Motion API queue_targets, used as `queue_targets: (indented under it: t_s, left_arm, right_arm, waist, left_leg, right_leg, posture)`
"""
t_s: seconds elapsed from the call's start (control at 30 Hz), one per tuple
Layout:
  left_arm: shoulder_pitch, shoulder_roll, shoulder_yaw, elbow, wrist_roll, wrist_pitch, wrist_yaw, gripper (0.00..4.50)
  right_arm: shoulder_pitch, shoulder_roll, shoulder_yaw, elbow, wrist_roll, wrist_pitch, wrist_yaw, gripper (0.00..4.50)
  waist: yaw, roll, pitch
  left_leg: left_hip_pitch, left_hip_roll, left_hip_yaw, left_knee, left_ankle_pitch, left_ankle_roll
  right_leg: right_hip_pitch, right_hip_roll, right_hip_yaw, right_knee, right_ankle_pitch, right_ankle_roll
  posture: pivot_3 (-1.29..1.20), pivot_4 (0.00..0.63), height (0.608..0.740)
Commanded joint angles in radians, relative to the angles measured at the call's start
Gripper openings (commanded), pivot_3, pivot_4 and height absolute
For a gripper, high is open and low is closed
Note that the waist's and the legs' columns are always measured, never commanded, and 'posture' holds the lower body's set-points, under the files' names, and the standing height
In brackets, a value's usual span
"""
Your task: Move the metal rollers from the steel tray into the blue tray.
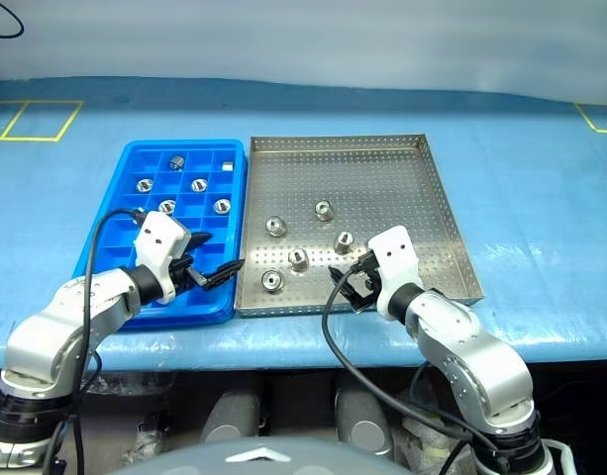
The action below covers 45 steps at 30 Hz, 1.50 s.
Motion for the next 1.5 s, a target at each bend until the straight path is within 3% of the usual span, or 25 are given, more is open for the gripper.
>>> queue_targets:
  t_s: [0.03,0.3,0.47,0.67,0.83,1.03,1.5]
  left_arm:
    - [-0.027,0.014,0.005,-0.013,0.008,-0.006,-0.014,4.5]
    - [-0.103,0.048,-0.008,0.025,0.013,-0.016,-0.069,4.5]
    - [-0.288,0.117,-0.097,0.161,0.044,-0.041,-0.206,4.5]
    - [-0.558,0.137,-0.263,0.469,0.153,-0.138,-0.417,4.5]
    - [-0.759,0.079,-0.378,0.738,0.26,-0.256,-0.56,4.5]
    - [-0.937,-0.053,-0.476,1.025,0.39,-0.39,-0.646,4.5]
    - [-0.995,-0.185,-0.547,1.331,0.606,-0.561,-0.699,4.5]
  right_arm:
    - [-0.001,0.009,-0.01,-0.046,0.004,-0.001,-0.002,4.49]
    - [-0.001,0.022,-0.004,-0.044,-0.002,-0.004,-0.005,4.49]
    - [-0.011,0.028,0.006,-0.031,-0.012,-0.01,-0.005,4.49]
    - [-0.005,0.041,0.012,-0.031,-0.03,-0.025,-0.014,4.49]
    - [0.01,0.057,0.009,-0.036,-0.041,-0.035,-0.026,4.49]
    - [0.022,0.083,0.009,-0.041,-0.057,-0.048,-0.04,4.49]
    - [0.06,0.122,-0.001,-0.06,-0.079,-0.062,-0.07,4.49]
  waist:
    - [0.0,0.0,0.0]
    - [0.0,0.0,0.0]
    - [0.002,0.0,0.0]
    - [-0.001,0.0,0.0]
    - [-0.005,0.0,0.0]
    - [-0.006,0.0,0.0]
    - [-0.046,0.0,0.001]
  left_leg:
    - [0.0,0.0,0.0,0.0,0.0,0.0]
    - [0.0,0.0,0.0,0.0,0.0,0.0]
    - [0.0,0.0,0.0,0.001,0.0,0.0]
    - [-0.001,-0.001,0.0,0.001,0.0,0.0]
    - [-0.001,-0.001,0.0,0.0,0.0,0.001]
    - [-0.003,-0.001,-0.001,0.001,-0.001,0.001]
    - [-0.003,-0.001,-0.001,0.002,-0.002,0.004]
  right_leg:
    - [0.0,0.0,0.0,0.0,0.0,0.0]
    - [0.0,0.0,0.0,0.0,0.0,0.0]
    - [0.0,0.0,0.0,0.0,0.0,0.0]
    - [0.0,0.0,0.0,0.0,0.0,0.0]
    - [-0.001,0.001,0.0,0.0,0.0,0.0]
    - [-0.001,0.001,0.0,0.0,0.0,0.0]
    - [-0.001,0.001,0.001,0.001,0.002,0.006]
  posture:
    - [0.06,0.15,0.74]
    - [0.06,0.15,0.74]
    - [0.06,0.15,0.74]
    - [0.03,0.15,0.74]
    - [0.01,0.15,0.74]
    - [-0.02,0.15,0.74]
    - [-0.07,0.15,0.74]
